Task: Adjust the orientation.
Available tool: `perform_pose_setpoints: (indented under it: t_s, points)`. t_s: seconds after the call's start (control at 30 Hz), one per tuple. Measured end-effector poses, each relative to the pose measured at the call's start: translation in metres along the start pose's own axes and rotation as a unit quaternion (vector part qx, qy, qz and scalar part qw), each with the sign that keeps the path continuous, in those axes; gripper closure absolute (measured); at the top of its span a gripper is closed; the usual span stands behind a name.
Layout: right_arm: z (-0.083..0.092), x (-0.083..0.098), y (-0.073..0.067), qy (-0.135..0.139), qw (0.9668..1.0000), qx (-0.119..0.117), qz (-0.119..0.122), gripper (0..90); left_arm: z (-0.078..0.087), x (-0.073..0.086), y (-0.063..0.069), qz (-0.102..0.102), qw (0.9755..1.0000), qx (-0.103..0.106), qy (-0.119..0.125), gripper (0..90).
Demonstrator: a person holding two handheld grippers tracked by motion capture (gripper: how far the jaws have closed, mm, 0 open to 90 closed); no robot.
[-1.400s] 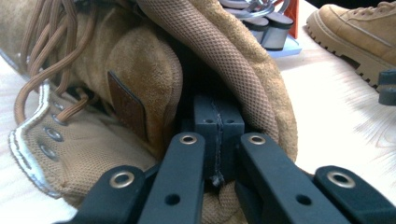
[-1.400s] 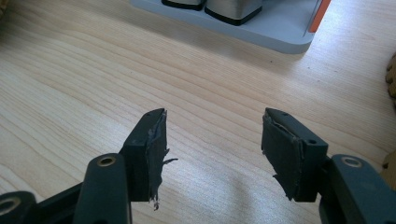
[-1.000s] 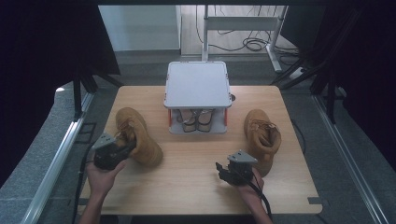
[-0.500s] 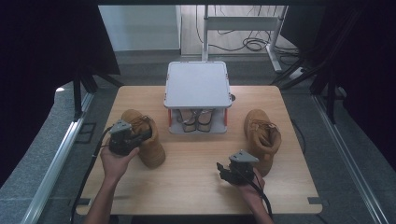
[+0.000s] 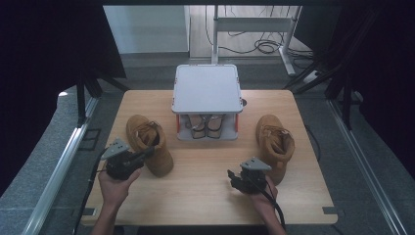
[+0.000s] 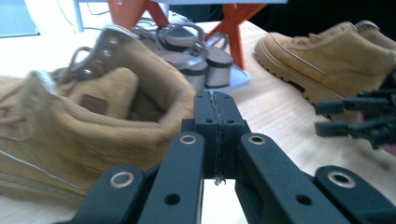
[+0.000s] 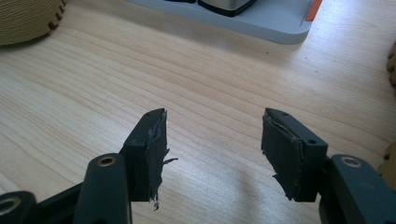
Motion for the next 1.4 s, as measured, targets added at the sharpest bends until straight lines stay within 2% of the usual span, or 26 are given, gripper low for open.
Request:
perform_pose_setpoints:
  t_s: [0.2,0.37,0.6,0.73,0.93,1.1,1.2,1.4]
  points:
    - [0.002,-0.001,0.002,0.011,0.9999,0.010,0.001,41.4,-0.003,0.008,0.014,-0.002,1.0000,0.004,-0.005,89.5]
    - [0.002,-0.001,0.004,0.011,0.9999,0.011,0.002,41.3,-0.014,0.017,0.022,-0.011,0.9996,0.012,-0.024,89.5]
    - [0.001,0.000,0.004,0.005,0.9999,0.012,0.005,41.2,-0.030,0.031,0.027,-0.018,0.9983,0.018,-0.052,89.4]
    - [0.000,0.002,0.003,0.001,0.9999,0.010,0.007,41.0,-0.039,0.040,0.027,-0.016,0.9975,0.019,-0.065,89.4]
    - [-0.001,0.003,0.001,-0.002,0.9999,0.010,0.012,40.9,-0.052,0.050,0.030,-0.026,0.9972,0.012,-0.069,89.6]
    - [-0.002,0.003,-0.001,-0.005,0.9998,0.009,0.015,40.9,-0.065,0.056,0.031,-0.021,0.9968,0.014,-0.076,89.6]
    - [-0.003,0.004,-0.002,-0.005,0.9998,0.007,0.017,41.0,-0.069,0.058,0.030,-0.025,0.9971,0.005,-0.071,89.6]
    - [-0.002,0.003,-0.002,-0.004,0.9999,0.008,0.014,40.9,-0.078,0.059,0.028,-0.015,0.9975,-0.005,-0.068,89.7]
Point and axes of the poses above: each handheld gripper's, and its own axes: z roughly backward along the jaws, x roughly out of its underside, y roughly to its right, the point moved 5 cm from there along -z, roughly forward along the jaws, and after that the axes turned 5 degrees about -z, right-handed, at the moved point
